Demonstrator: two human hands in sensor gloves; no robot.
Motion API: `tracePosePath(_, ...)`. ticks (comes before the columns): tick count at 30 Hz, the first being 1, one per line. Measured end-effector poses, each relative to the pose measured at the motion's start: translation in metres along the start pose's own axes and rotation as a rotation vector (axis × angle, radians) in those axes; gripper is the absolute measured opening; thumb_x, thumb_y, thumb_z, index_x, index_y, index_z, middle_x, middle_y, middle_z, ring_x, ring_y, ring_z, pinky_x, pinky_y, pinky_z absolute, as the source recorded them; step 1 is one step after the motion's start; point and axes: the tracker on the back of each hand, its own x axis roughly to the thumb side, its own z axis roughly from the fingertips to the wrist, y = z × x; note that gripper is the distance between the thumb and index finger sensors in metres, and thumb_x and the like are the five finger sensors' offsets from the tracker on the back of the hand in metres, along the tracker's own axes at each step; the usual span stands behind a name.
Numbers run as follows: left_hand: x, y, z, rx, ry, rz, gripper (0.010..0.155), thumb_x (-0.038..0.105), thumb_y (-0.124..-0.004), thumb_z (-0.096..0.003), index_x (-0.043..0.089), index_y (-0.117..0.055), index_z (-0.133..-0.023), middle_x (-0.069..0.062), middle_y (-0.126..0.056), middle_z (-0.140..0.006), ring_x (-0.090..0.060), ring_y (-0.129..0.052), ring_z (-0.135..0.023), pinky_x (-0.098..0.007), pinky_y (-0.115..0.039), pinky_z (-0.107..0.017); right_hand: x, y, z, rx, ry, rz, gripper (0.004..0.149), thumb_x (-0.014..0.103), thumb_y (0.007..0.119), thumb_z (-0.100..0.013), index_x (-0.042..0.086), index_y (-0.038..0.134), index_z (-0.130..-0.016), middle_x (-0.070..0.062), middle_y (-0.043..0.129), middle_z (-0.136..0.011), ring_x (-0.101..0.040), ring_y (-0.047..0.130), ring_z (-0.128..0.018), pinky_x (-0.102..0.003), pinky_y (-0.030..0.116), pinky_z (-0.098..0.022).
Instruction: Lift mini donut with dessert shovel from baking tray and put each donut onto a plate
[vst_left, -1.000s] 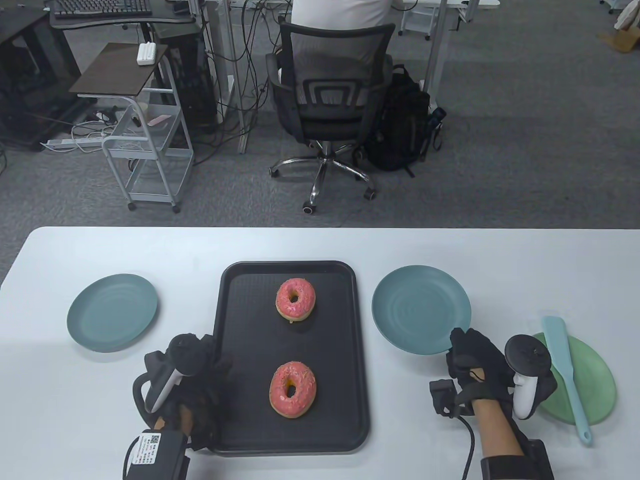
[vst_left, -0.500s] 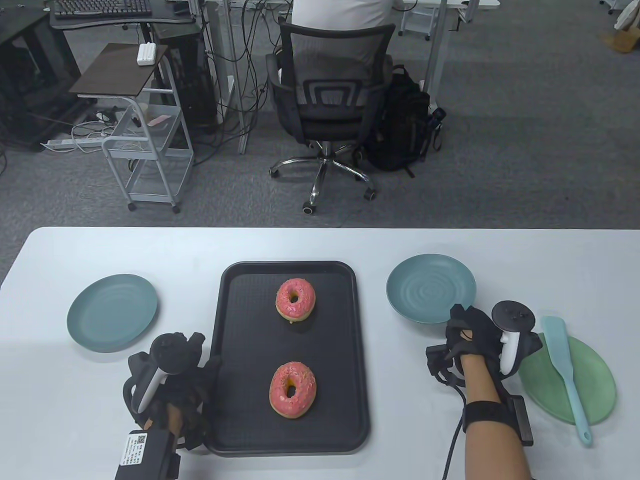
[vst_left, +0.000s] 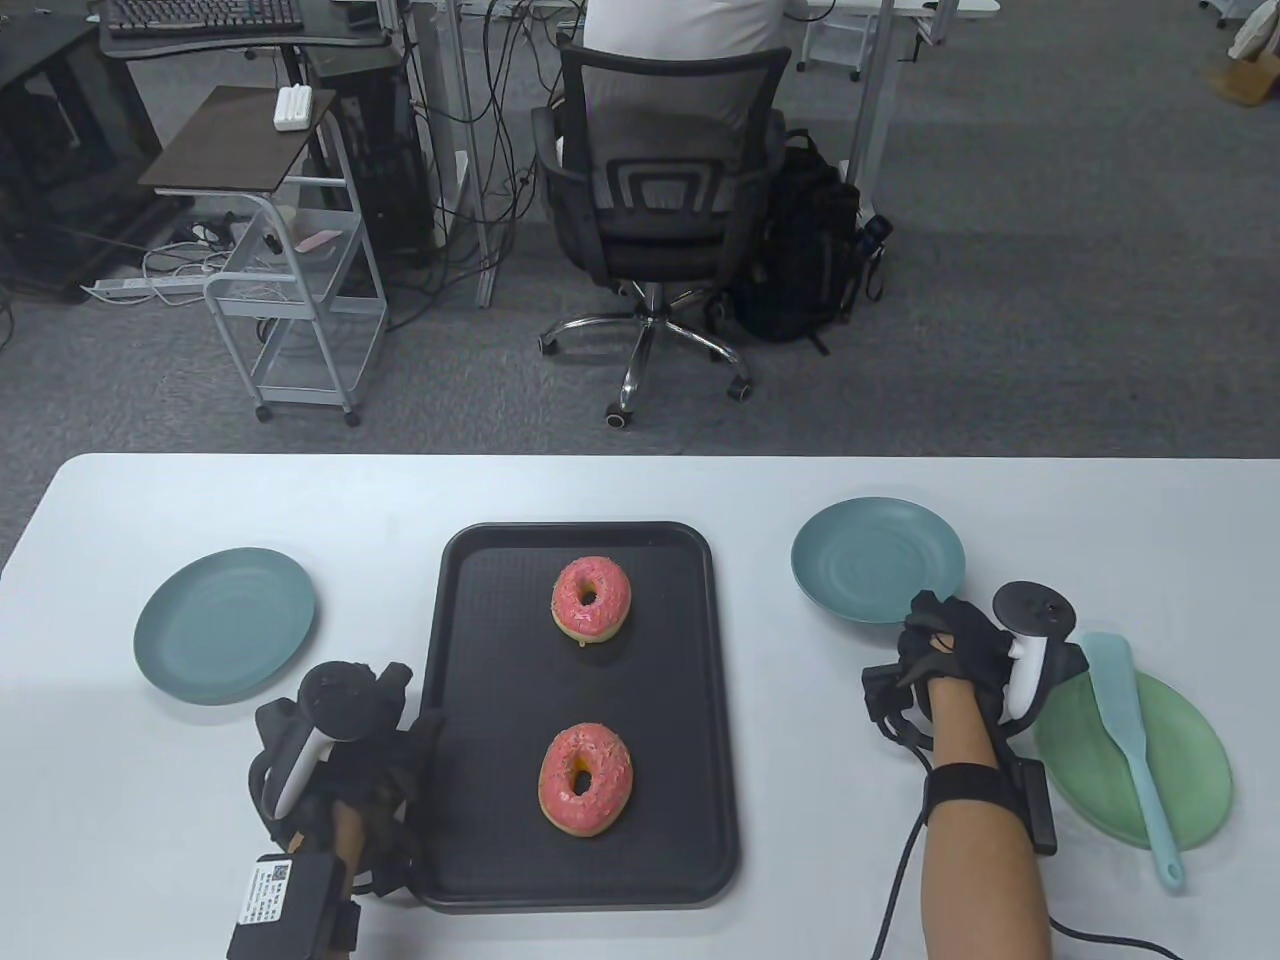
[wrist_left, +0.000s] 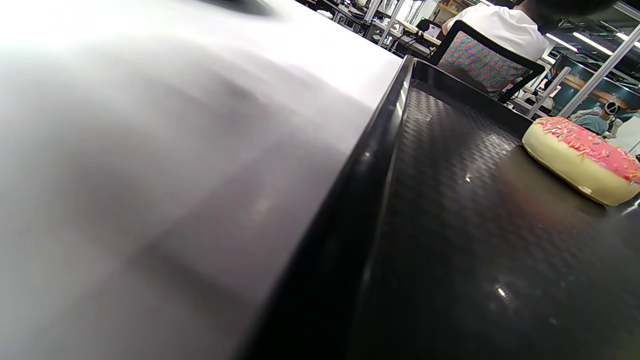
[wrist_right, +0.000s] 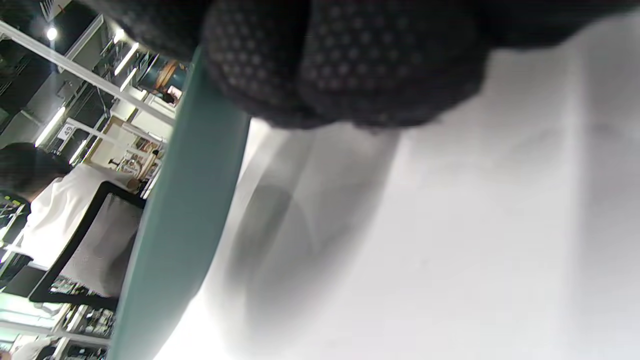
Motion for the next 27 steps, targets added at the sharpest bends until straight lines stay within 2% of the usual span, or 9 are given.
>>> tracePosePath(13, -0.001, 0.001, -0.001, 0.007, -0.002, 0.003, 0.074, 0.066, -0.069, -0.0351, 0.043, -0.042, -0.099, -0.002, -0.028, -0.111, -0.038, -0.035, -0.105, -0.059, -0.035, -0.076, 0.014, 0.041, -0.009, 0.072, -0.017, 0.089, 0.044, 0.044, 0.075, -0.050, 0.005, 0.086, -0.066, -0.007, 0.101, -0.039, -0.020, 0.099, -0.021, -0.037, 0.089, -0.018)
tracePosePath(20, -0.001, 0.001, -0.001, 0.003, 0.008, -0.002, 0.074, 0.066, -0.069, -0.0346, 0.044, -0.042, -0.099, -0.002, -0.029, -0.112, -0.038, -0.035, -0.105, -0.060, -0.035, -0.075, 0.009, 0.053, -0.019, 0.062, 0.021, 0.200, 0.043, 0.045, 0.076, -0.050, 0.006, 0.090, -0.061, -0.004, 0.102, -0.031, -0.017, 0.100, -0.013, -0.035, 0.090, -0.014)
tracePosePath(27, -0.004, 0.001, -0.003, 0.001, 0.022, -0.006, 0.074, 0.066, -0.069, -0.0352, 0.042, -0.042, -0.099, -0.002, -0.028, -0.111, -0.037, -0.034, -0.105, -0.059, -0.035, -0.076, 0.008, 0.059, -0.023, 0.103, 0.023, 0.281, 0.044, 0.047, 0.079, -0.047, 0.006, 0.091, -0.058, -0.004, 0.102, -0.028, -0.017, 0.099, -0.011, -0.032, 0.088, -0.010)
